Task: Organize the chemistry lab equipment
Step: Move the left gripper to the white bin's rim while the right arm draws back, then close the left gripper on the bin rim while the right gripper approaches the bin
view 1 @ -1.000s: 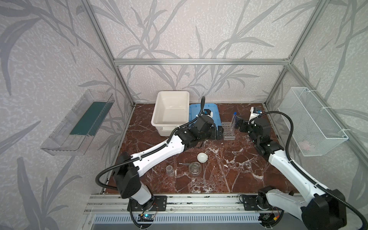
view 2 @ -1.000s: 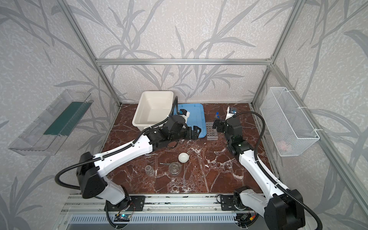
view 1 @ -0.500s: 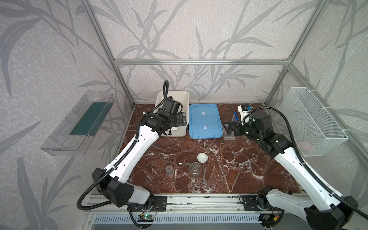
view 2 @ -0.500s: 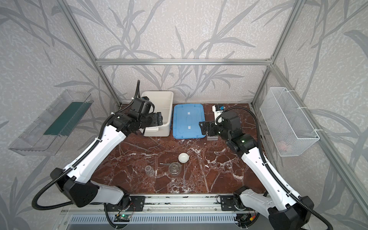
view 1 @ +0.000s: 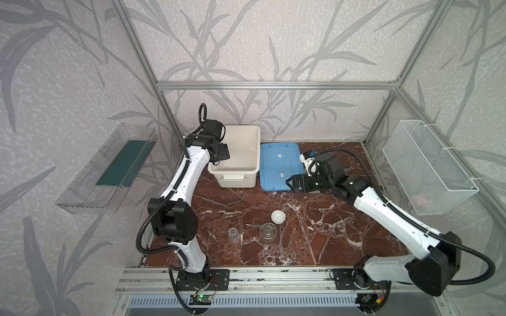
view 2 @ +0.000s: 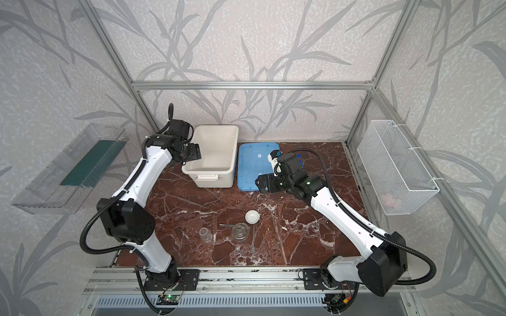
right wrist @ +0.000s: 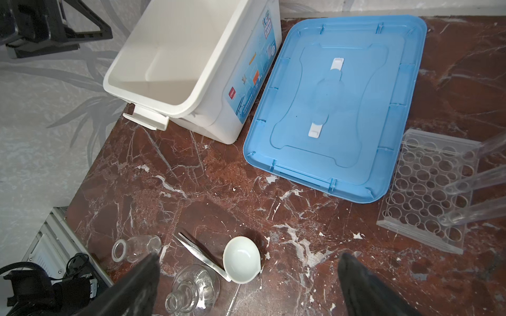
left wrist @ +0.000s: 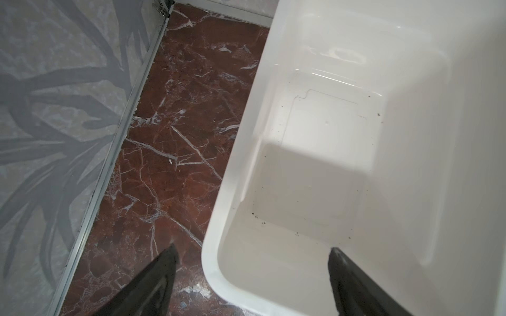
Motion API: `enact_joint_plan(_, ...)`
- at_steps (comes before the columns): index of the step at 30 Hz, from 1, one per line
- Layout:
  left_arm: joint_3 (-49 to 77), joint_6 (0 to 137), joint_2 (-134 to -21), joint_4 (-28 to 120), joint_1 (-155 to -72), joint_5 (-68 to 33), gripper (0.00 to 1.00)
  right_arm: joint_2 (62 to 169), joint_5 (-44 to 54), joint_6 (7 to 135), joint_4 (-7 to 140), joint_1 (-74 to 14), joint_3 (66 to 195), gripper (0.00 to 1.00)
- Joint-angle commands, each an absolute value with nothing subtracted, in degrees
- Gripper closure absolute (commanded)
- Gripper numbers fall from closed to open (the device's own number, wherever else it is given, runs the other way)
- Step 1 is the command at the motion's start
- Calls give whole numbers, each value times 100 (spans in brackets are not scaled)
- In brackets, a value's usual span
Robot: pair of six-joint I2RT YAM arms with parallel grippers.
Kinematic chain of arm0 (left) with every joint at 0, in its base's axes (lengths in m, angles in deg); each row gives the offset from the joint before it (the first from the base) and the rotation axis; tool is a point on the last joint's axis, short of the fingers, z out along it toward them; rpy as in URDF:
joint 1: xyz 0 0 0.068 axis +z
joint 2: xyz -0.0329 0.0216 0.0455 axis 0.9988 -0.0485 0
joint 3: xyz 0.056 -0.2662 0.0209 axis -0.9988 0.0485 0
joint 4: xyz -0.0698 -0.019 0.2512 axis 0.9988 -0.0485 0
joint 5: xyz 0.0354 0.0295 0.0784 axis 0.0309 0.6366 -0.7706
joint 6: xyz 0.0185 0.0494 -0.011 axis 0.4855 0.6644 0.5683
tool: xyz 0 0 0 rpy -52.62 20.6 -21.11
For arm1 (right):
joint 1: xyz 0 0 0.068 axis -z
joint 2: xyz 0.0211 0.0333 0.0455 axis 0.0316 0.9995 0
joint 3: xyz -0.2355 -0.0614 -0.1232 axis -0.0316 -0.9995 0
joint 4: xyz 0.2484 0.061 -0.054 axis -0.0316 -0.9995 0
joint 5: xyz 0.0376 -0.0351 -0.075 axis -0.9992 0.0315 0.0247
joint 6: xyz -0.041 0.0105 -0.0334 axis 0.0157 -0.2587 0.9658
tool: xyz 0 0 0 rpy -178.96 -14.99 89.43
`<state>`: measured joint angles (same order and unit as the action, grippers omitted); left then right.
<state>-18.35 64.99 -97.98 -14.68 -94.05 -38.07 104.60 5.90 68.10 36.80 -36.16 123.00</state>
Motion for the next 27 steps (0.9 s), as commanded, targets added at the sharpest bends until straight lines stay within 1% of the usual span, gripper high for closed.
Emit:
enact_joint_plan(1,-2293,6839,-10052,-1571,-9294,-4079,13,10514,590,6872,3799,-3659,12459,1)
enact_joint_plan(7,-2665,6843,-10639,-1612,-9082,-3848,13,10630,636,7019,3934,-3653,12435,1)
enact_joint_plan(12,-2707,6768,-10892,-1523,-8995,-3555,28,10691,624,7103,3992,-3656,12402,1)
enact_joint_plan(13,-2706,6764,-10916,-1518,-8986,-3564,30,10692,630,7119,3986,-3660,12404,1)
enact_joint_plan(18,-2706,6803,-11033,-1483,-8970,-3704,32,10622,688,7138,4101,-3657,12329,1)
enact_joint_plan(22,-2783,6825,-11137,-1479,-8957,-3706,40,10622,669,7131,4150,-3660,12322,1)
enact_joint_plan(25,-2831,6895,-11215,-1318,-8945,-3767,41,10656,659,7114,4185,-3659,12319,1)
enact_joint_plan(27,-2964,6977,-11355,-1208,-8899,-3645,44,10683,635,7101,4198,-3659,12330,1)
